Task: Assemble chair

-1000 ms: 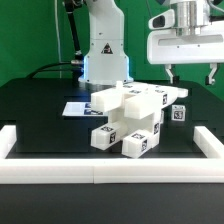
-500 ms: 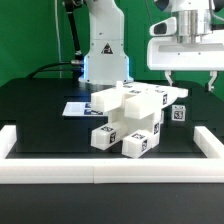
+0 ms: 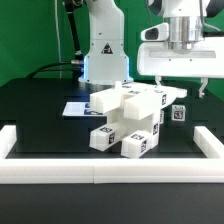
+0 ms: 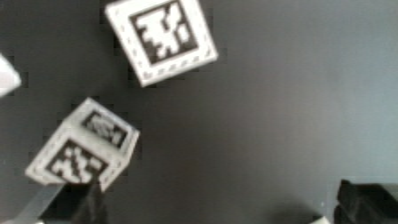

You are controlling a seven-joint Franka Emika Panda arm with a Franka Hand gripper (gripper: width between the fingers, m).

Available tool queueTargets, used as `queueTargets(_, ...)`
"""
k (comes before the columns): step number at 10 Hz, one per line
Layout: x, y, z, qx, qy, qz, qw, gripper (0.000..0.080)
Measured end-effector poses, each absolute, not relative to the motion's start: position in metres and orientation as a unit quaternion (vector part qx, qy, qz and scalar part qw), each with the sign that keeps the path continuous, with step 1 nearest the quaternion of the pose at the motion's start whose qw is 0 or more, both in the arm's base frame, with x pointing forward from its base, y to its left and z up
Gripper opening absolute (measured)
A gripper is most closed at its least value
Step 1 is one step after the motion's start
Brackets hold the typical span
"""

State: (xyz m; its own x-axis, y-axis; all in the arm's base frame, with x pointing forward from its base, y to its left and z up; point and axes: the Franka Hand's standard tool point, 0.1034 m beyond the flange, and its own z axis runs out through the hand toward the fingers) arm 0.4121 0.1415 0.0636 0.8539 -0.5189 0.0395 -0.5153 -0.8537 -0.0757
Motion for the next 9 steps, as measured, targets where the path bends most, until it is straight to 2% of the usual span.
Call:
queueTargets(4, 0.430, 0.128, 0.071, -0.966, 0.255, -0.031, 0.032, 0.0649)
queueTargets(9, 0.436, 0.111, 0.067, -0.971, 0.237, -0.032, 0.025, 0.0649)
